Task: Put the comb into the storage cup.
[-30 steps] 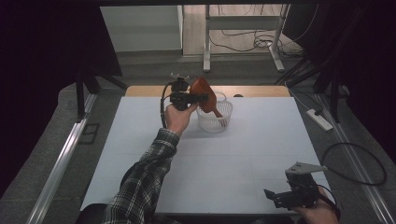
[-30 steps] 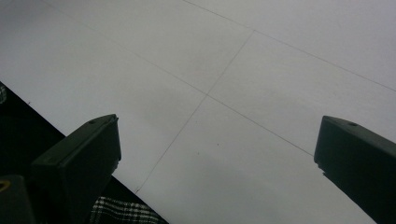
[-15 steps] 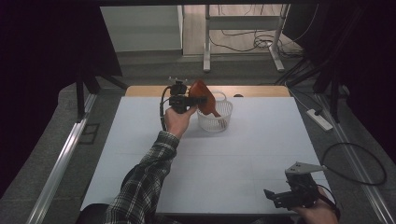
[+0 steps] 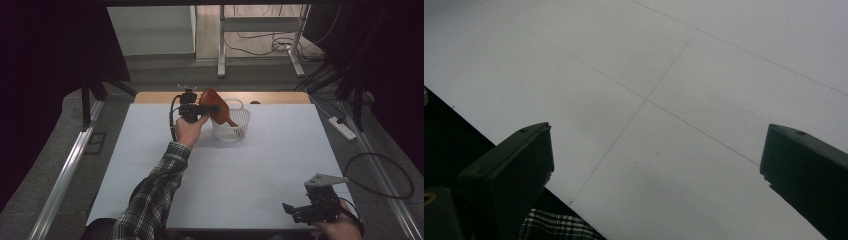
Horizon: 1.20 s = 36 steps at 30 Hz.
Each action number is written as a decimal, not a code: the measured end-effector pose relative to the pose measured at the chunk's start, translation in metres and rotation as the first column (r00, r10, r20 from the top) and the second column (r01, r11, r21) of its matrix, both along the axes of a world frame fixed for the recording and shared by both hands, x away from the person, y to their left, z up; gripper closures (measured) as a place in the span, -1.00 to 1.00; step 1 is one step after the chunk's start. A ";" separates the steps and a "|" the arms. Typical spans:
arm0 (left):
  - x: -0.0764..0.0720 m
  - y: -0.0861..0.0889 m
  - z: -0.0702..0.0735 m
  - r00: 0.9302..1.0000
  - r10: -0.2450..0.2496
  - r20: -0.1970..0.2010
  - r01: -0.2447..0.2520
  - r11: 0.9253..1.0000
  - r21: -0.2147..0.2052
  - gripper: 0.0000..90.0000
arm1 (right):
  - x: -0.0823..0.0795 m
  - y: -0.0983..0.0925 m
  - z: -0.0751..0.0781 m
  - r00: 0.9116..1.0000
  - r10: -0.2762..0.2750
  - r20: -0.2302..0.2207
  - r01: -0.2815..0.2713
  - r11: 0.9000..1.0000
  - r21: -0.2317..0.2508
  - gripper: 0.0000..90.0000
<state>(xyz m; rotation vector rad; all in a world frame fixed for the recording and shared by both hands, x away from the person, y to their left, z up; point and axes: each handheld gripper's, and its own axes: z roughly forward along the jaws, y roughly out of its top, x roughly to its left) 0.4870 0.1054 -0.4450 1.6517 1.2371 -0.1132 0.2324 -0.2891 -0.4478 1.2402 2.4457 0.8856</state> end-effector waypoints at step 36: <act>-0.002 0.010 0.009 0.987 -0.109 0.119 0.094 0.987 0.129 -0.60 | 0.000 0.001 -0.001 1.000 0.002 -0.004 -0.002 1.000 -0.013 -0.98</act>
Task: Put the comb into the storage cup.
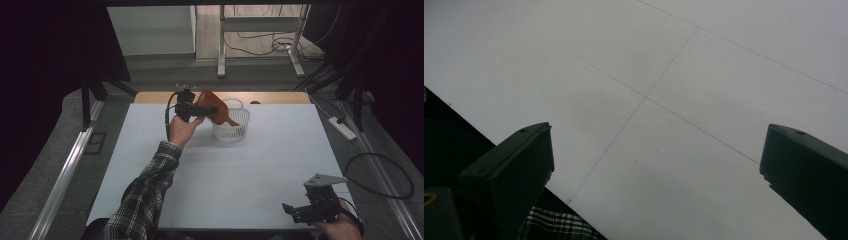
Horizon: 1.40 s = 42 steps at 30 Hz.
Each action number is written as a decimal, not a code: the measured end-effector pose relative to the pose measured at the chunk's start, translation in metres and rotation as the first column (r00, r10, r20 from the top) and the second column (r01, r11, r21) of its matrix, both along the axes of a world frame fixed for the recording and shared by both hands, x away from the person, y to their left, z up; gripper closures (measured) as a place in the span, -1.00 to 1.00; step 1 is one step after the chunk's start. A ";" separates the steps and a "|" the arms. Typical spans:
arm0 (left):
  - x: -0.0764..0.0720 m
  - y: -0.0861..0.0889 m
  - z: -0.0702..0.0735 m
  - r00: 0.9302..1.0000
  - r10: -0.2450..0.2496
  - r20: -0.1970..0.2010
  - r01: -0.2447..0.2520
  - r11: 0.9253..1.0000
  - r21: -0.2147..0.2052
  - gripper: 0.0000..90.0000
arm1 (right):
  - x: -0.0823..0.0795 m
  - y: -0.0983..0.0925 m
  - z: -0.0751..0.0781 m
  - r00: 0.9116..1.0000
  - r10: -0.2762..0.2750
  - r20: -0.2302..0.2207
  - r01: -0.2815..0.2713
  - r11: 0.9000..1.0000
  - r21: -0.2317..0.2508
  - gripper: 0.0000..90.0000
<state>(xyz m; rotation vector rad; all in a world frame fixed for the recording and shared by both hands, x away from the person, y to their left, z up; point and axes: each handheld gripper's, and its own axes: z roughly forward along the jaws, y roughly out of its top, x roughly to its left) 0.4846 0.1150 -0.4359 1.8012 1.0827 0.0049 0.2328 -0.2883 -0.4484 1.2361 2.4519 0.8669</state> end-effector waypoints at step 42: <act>-0.036 0.031 0.020 0.976 -0.091 0.198 0.028 0.953 0.301 -1.00 | -0.002 0.001 0.001 1.000 0.002 0.016 -0.001 1.000 -0.008 -1.00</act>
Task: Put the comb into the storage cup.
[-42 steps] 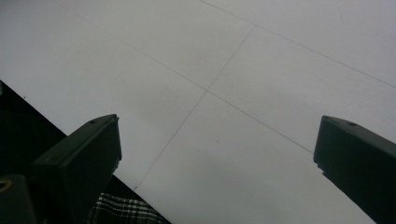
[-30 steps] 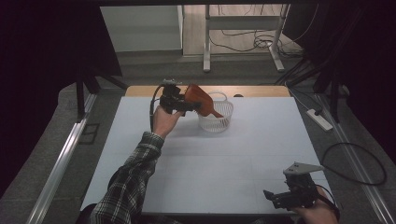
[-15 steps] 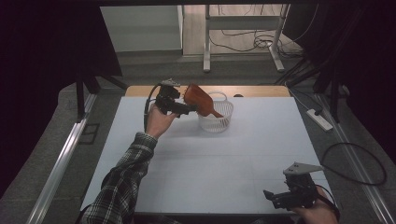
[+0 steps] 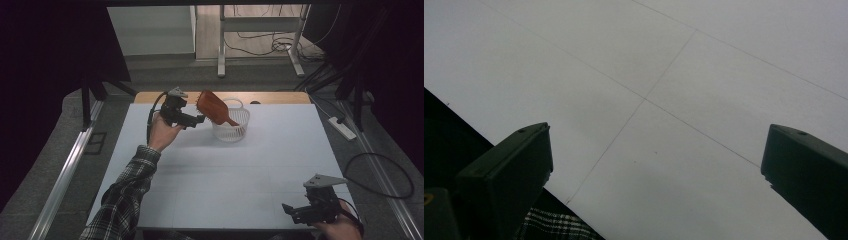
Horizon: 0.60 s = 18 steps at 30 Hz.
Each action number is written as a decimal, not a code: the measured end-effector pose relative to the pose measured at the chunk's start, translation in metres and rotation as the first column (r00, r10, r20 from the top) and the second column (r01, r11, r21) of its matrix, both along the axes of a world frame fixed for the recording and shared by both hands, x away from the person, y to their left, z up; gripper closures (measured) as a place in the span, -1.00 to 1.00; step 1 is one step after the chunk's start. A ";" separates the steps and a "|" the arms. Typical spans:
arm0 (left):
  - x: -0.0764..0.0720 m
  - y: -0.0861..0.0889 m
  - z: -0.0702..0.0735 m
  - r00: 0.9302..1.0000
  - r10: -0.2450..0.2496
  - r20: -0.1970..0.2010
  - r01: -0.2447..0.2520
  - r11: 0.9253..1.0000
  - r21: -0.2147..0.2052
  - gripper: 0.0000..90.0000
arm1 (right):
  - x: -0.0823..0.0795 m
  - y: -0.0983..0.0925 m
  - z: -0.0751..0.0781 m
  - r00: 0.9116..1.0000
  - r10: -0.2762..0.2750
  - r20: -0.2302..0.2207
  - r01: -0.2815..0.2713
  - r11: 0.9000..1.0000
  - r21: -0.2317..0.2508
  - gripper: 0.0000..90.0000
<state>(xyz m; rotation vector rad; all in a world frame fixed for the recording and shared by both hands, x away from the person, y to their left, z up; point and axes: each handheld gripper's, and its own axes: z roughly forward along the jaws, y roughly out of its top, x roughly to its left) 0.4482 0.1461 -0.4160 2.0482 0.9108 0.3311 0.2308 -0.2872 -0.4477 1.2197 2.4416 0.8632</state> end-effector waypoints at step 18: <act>-0.019 0.017 -0.003 1.000 -0.015 -0.012 0.015 0.999 -0.045 -1.00 | -0.001 0.000 0.001 1.000 -0.001 0.008 0.001 1.000 0.002 -1.00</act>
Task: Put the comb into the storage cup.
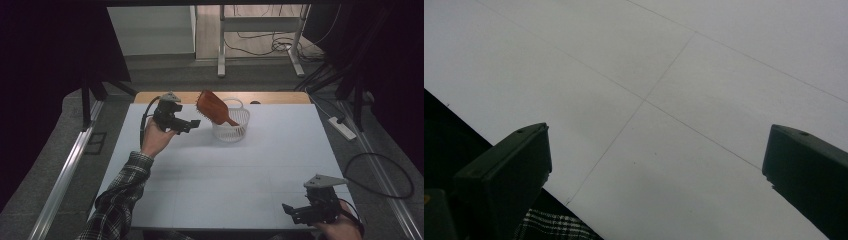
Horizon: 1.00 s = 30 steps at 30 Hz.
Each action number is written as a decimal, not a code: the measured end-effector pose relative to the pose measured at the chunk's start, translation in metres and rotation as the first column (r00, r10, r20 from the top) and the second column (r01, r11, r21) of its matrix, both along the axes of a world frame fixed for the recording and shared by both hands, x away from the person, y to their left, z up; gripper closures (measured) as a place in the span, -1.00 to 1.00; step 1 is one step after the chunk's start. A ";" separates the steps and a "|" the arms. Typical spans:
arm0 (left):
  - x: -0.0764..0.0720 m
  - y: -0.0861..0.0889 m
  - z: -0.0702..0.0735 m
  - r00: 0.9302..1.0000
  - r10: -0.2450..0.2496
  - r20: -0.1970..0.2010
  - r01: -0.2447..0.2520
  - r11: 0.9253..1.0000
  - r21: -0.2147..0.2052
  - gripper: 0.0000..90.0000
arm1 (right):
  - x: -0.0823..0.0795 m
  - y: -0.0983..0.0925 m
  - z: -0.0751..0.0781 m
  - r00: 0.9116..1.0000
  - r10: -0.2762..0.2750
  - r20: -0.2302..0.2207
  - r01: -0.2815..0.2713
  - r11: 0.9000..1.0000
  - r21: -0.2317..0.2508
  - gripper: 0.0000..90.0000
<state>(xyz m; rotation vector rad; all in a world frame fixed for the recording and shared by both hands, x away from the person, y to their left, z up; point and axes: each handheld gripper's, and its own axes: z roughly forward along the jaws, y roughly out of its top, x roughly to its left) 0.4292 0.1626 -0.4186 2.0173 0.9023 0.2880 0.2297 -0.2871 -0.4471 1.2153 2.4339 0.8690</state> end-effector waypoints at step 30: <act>-0.024 0.015 -0.013 1.000 0.006 0.001 -0.006 0.999 0.044 -1.00 | -0.001 -0.001 0.001 1.000 -0.003 0.012 0.003 1.000 0.004 -1.00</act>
